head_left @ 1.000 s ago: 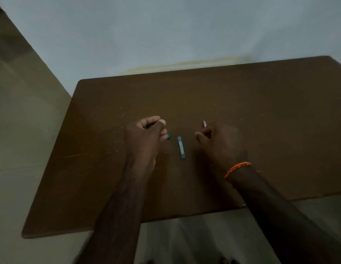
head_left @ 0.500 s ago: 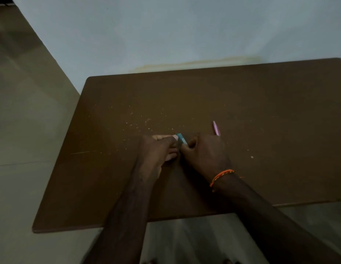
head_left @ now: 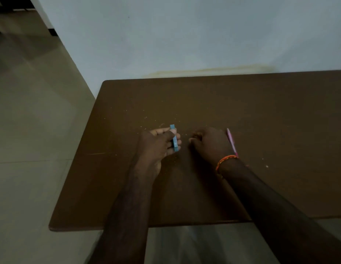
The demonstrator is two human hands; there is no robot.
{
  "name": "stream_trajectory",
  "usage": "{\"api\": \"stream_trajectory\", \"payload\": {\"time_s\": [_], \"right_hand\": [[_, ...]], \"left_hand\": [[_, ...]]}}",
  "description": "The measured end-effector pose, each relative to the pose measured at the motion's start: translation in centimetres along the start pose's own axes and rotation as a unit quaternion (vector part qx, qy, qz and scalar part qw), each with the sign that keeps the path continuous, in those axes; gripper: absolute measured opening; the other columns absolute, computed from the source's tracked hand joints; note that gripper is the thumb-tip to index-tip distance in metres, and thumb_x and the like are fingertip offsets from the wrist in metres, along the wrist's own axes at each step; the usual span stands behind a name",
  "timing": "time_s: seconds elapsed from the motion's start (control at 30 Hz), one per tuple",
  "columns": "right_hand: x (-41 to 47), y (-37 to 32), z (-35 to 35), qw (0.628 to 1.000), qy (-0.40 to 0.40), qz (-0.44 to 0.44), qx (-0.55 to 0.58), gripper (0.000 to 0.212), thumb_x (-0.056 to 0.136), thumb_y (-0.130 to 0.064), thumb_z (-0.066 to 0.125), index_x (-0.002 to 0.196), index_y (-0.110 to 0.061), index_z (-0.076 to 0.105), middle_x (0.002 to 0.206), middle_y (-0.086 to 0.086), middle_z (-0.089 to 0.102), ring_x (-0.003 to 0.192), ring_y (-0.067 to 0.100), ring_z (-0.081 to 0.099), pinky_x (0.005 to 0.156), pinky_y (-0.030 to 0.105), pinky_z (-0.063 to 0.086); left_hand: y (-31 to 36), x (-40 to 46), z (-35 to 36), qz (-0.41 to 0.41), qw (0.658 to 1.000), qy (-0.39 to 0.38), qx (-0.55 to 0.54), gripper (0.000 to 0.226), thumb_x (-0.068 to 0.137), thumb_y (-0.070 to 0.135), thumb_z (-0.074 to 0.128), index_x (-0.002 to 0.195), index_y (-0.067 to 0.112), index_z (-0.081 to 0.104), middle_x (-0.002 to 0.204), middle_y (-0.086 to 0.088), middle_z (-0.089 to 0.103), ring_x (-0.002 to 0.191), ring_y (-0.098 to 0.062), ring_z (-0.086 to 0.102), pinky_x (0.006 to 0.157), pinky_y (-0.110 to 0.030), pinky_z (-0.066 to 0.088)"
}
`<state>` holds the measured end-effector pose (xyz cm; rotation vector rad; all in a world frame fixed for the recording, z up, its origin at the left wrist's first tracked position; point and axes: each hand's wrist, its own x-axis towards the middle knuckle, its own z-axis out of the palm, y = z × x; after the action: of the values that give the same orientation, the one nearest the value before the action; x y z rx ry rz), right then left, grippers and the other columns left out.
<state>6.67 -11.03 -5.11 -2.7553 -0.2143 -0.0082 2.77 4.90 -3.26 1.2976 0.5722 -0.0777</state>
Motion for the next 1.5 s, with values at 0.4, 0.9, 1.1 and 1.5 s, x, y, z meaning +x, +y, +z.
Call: {"api": "stream_trajectory", "payload": {"time_s": [0.4, 0.9, 1.1, 1.5], "right_hand": [[-0.2, -0.1, -2.1, 0.888, 0.000, 0.083, 0.452, 0.009, 0.084, -0.015, 0.076, 0.082, -0.023, 0.071, 0.069, -0.001, 0.073, 0.059, 0.009, 0.070, 0.057, 0.031, 0.059], [-3.3, 1.7, -6.3, 0.860, -0.035, 0.060, 0.506, 0.008, 0.090, -0.005, 0.069, 0.095, -0.011, 0.073, 0.086, 0.017, 0.076, 0.073, 0.021, 0.074, 0.066, 0.027, 0.062], [-3.4, 2.4, -6.1, 0.842, -0.039, 0.071, 0.534, 0.007, 0.089, -0.006, 0.070, 0.092, -0.011, 0.073, 0.081, 0.011, 0.075, 0.070, 0.015, 0.072, 0.066, 0.026, 0.061], [-3.3, 3.3, -5.8, 0.845, -0.049, 0.072, 0.527, 0.007, 0.090, -0.009, 0.069, 0.094, -0.013, 0.074, 0.084, 0.011, 0.074, 0.075, 0.018, 0.070, 0.071, 0.031, 0.059]], "left_hand": [[-0.3, 0.1, -0.7, 0.025, 0.994, -0.090, 0.058, 0.018, 0.091, 0.011, 0.075, 0.109, 0.012, 0.075, 0.088, -0.006, 0.082, 0.086, -0.023, 0.080, 0.073, -0.035, 0.065], [-0.5, -1.2, 2.0, 0.116, 0.957, -0.196, 0.182, 0.022, 0.090, 0.013, 0.076, 0.111, 0.006, 0.078, 0.087, -0.006, 0.083, 0.078, -0.016, 0.079, 0.065, -0.024, 0.060], [-0.6, -1.5, 2.7, 0.143, 0.950, -0.181, 0.211, 0.021, 0.088, 0.016, 0.079, 0.107, 0.010, 0.080, 0.080, -0.001, 0.082, 0.068, -0.010, 0.078, 0.057, -0.015, 0.054], [-1.1, -1.3, 3.3, 0.141, 0.952, -0.167, 0.216, 0.019, 0.087, 0.017, 0.080, 0.105, 0.011, 0.080, 0.086, -0.003, 0.082, 0.078, -0.015, 0.080, 0.067, -0.028, 0.062]]}}
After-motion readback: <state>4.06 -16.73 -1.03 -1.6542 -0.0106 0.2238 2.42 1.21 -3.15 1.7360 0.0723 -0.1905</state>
